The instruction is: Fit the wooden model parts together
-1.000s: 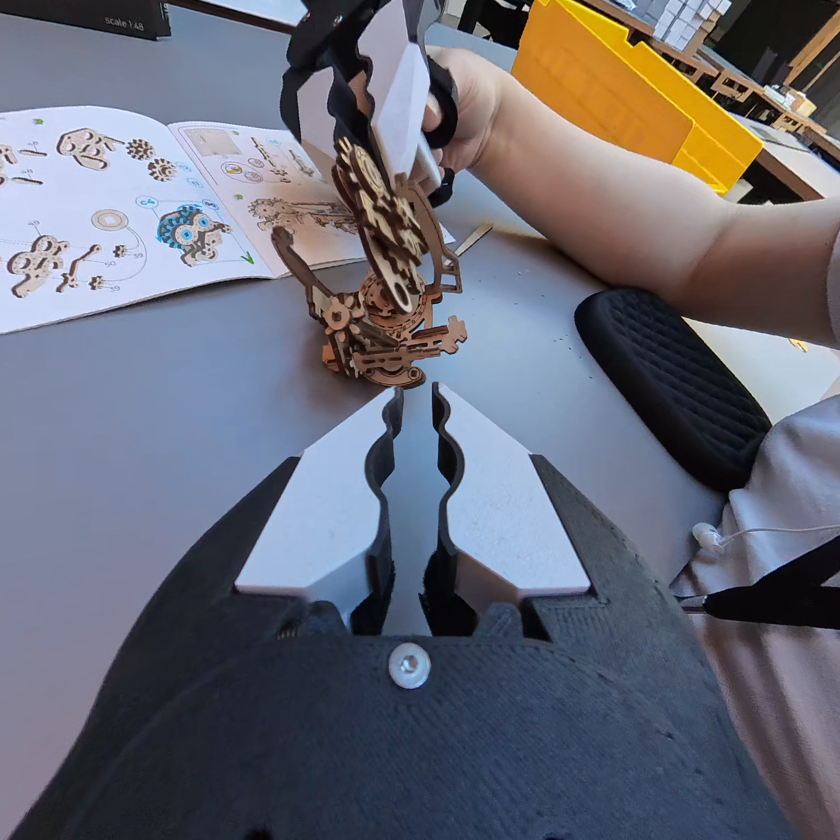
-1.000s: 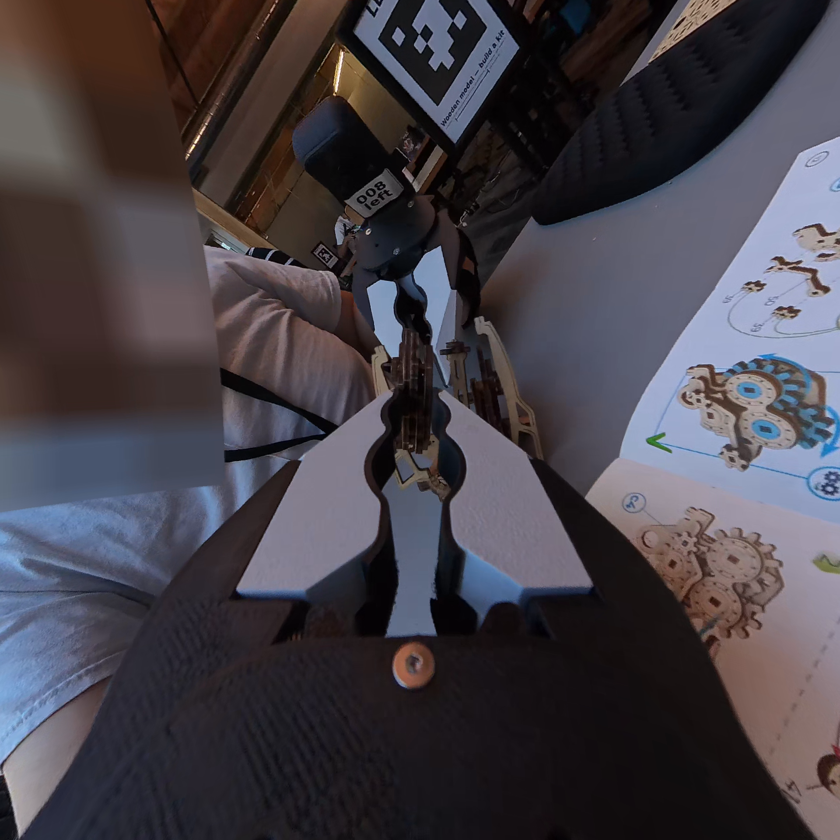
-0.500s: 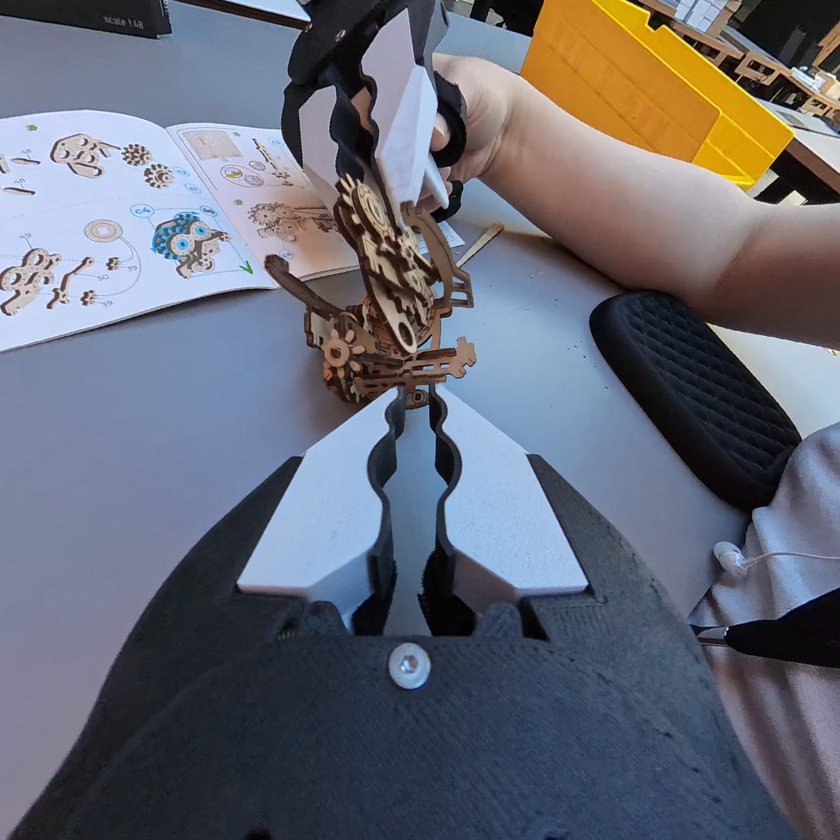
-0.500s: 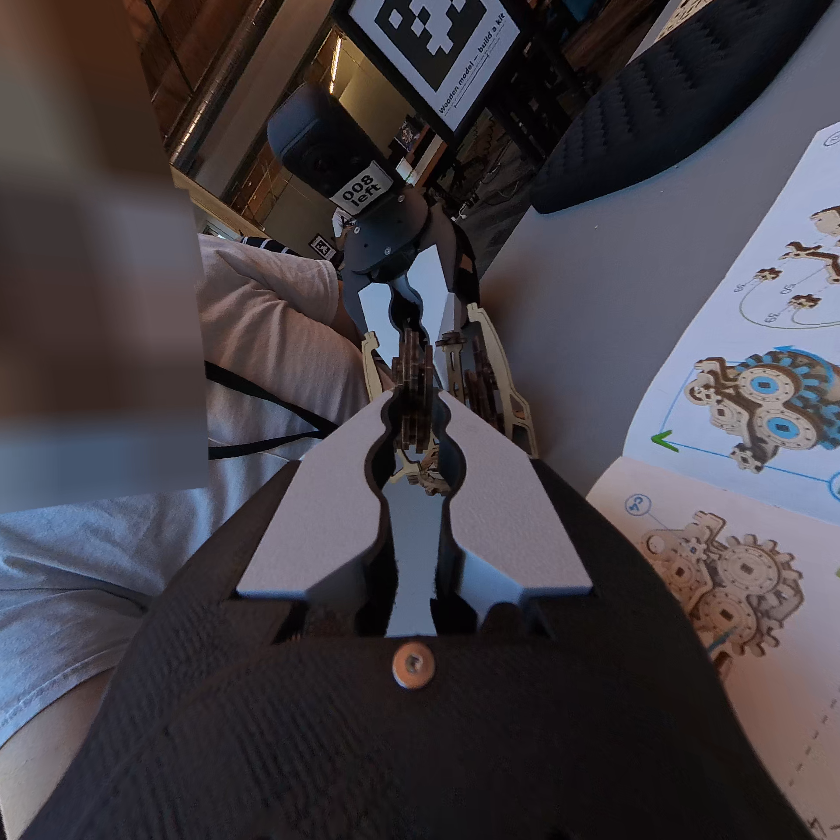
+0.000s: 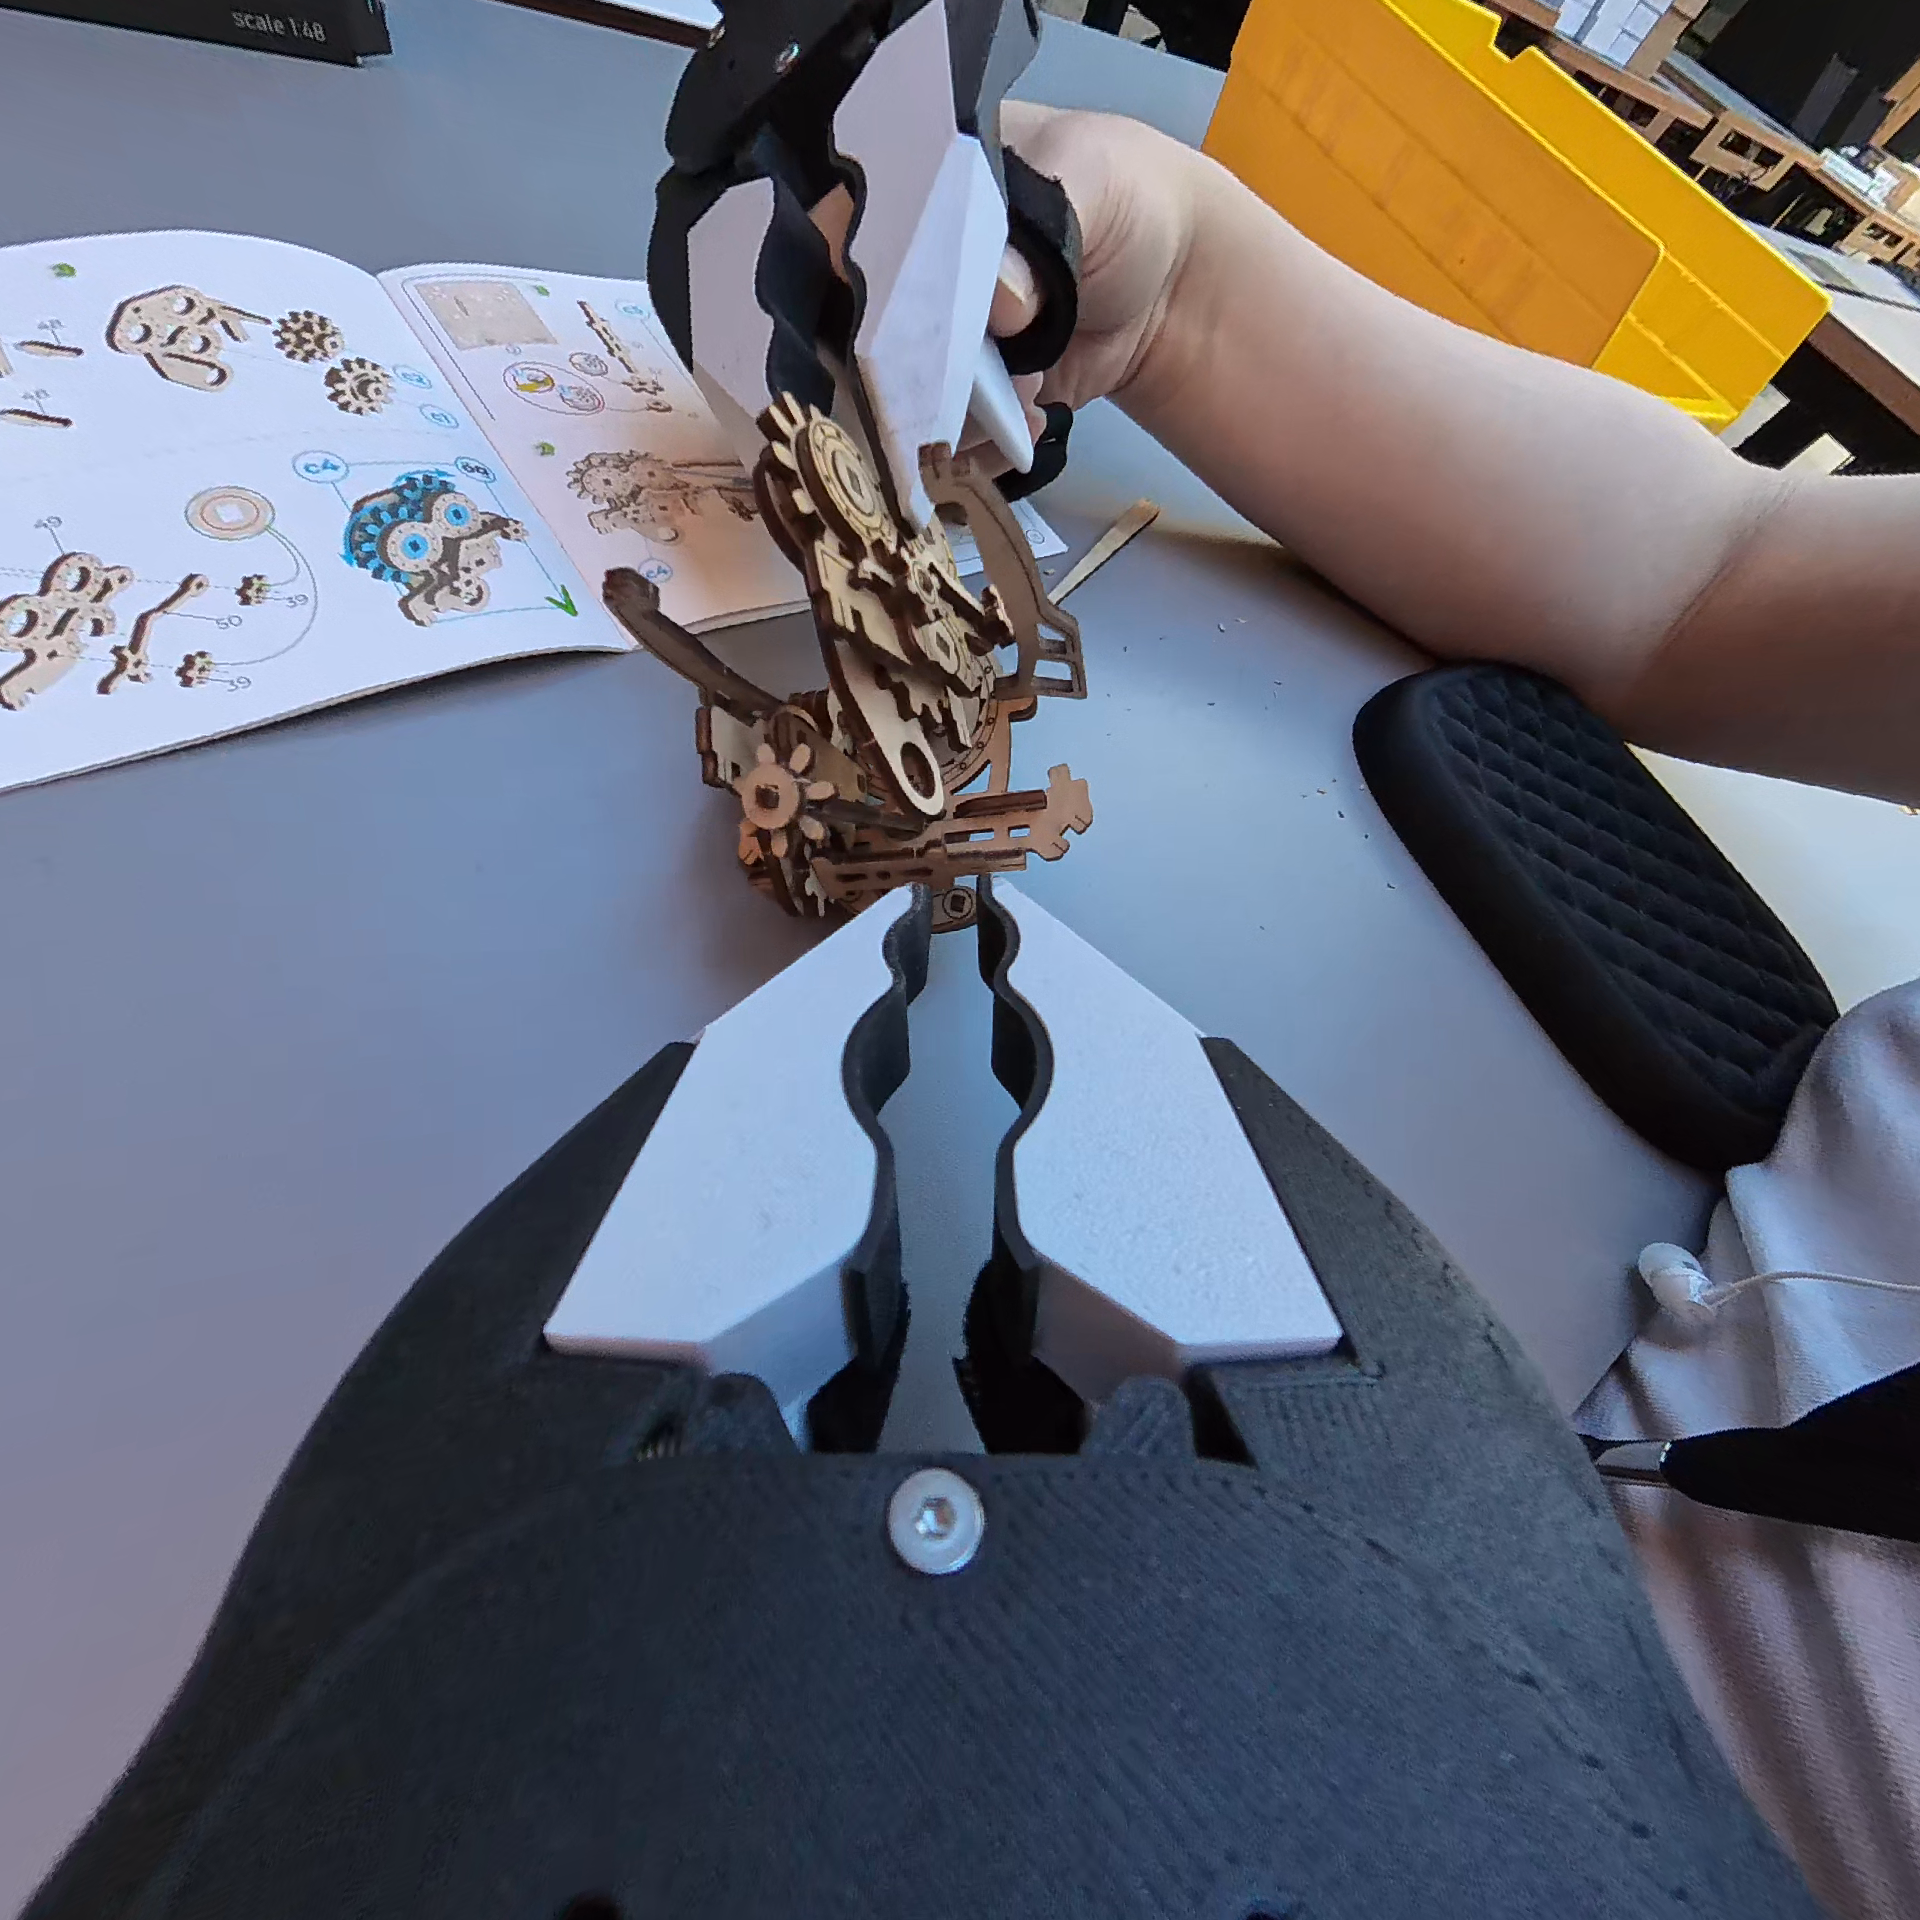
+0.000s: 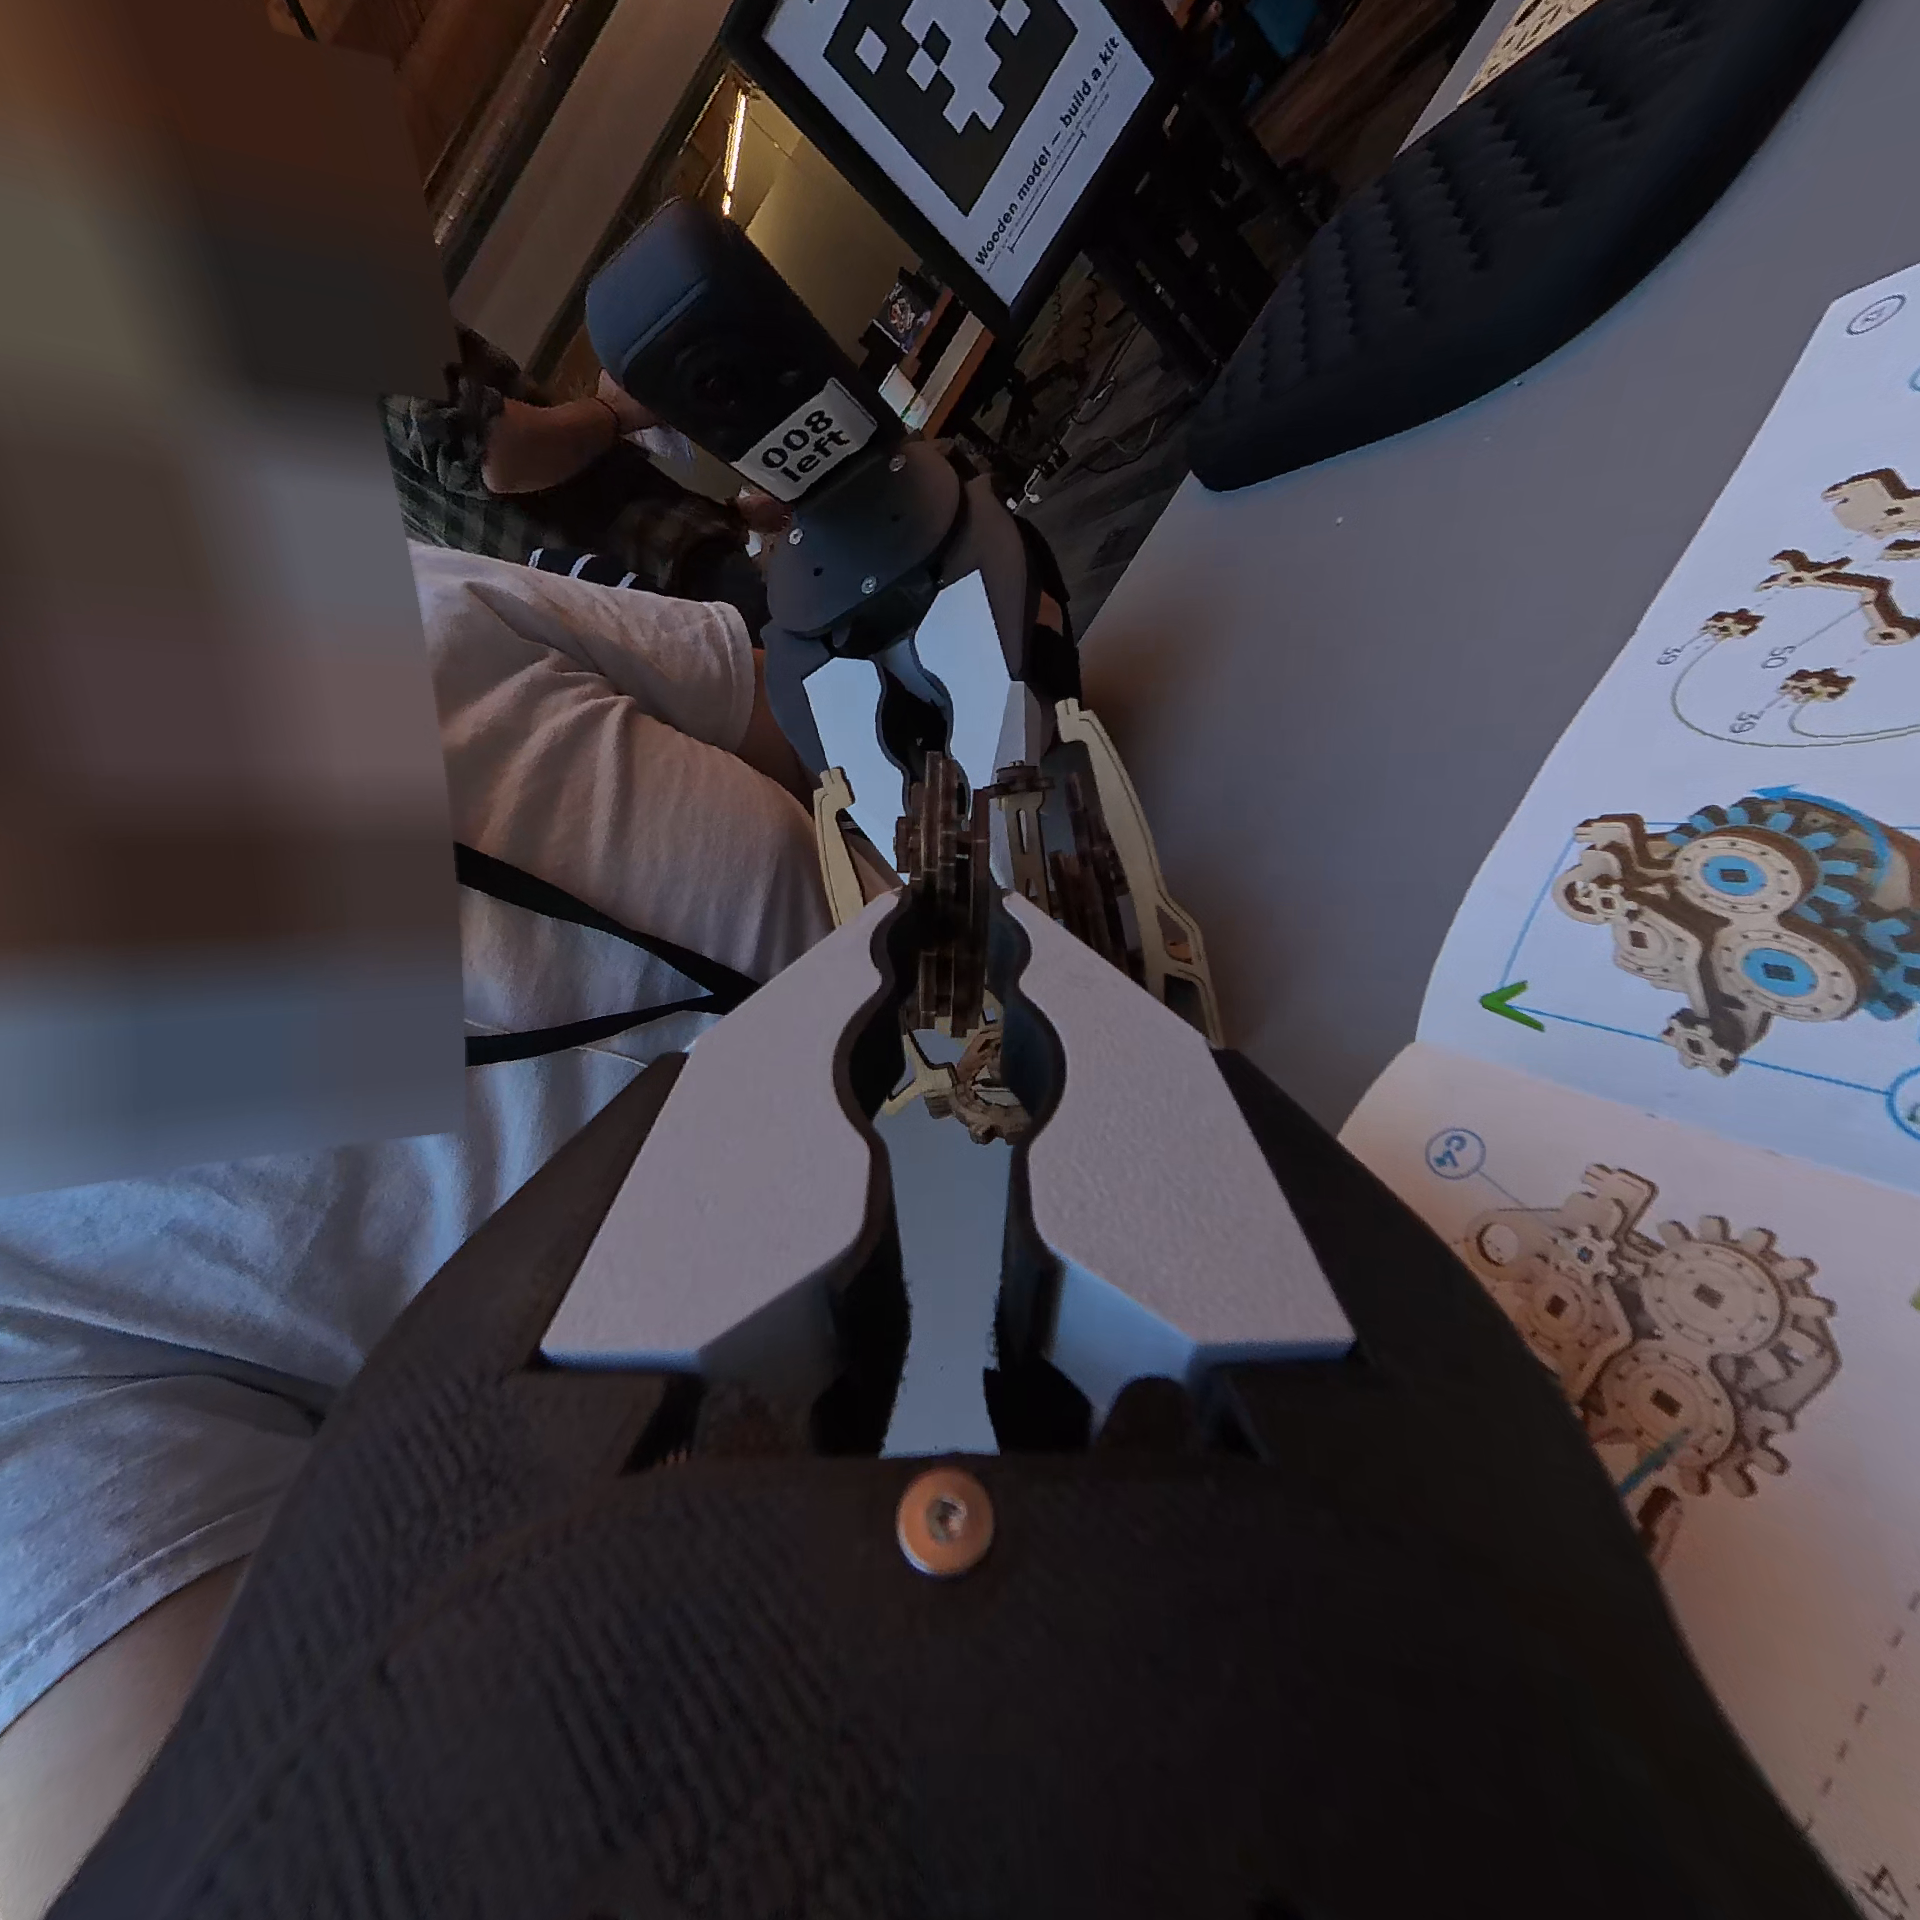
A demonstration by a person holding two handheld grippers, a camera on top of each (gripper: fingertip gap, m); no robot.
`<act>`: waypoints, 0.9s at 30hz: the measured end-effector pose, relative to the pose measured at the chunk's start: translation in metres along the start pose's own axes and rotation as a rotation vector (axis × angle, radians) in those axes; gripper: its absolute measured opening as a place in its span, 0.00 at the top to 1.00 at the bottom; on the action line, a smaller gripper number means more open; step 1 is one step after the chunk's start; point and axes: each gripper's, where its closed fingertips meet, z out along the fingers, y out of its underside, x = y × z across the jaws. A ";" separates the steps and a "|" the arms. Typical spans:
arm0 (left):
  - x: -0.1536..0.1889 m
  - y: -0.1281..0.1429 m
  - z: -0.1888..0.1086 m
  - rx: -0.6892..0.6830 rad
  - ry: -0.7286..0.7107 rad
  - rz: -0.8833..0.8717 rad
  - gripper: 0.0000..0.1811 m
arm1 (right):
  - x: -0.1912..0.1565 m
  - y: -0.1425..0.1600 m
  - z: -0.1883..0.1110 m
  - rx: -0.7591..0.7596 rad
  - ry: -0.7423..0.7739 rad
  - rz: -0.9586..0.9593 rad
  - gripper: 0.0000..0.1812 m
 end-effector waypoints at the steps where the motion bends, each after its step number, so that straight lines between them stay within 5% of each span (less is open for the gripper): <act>1: 0.000 0.000 0.000 -0.001 0.000 -0.002 0.96 | 0.000 0.000 0.000 0.000 0.001 0.000 0.94; 12: 0.003 -0.002 0.000 0.012 0.025 -0.017 0.96 | 0.004 -0.002 -0.010 -0.001 0.081 -0.062 0.94; 20: 0.004 -0.005 0.001 0.019 0.069 -0.040 0.96 | -0.013 -0.050 -0.072 0.267 0.248 -0.180 0.94; 27: 0.005 -0.003 0.004 -0.001 0.063 -0.027 0.96 | -0.016 -0.046 -0.091 0.308 0.240 -0.150 0.94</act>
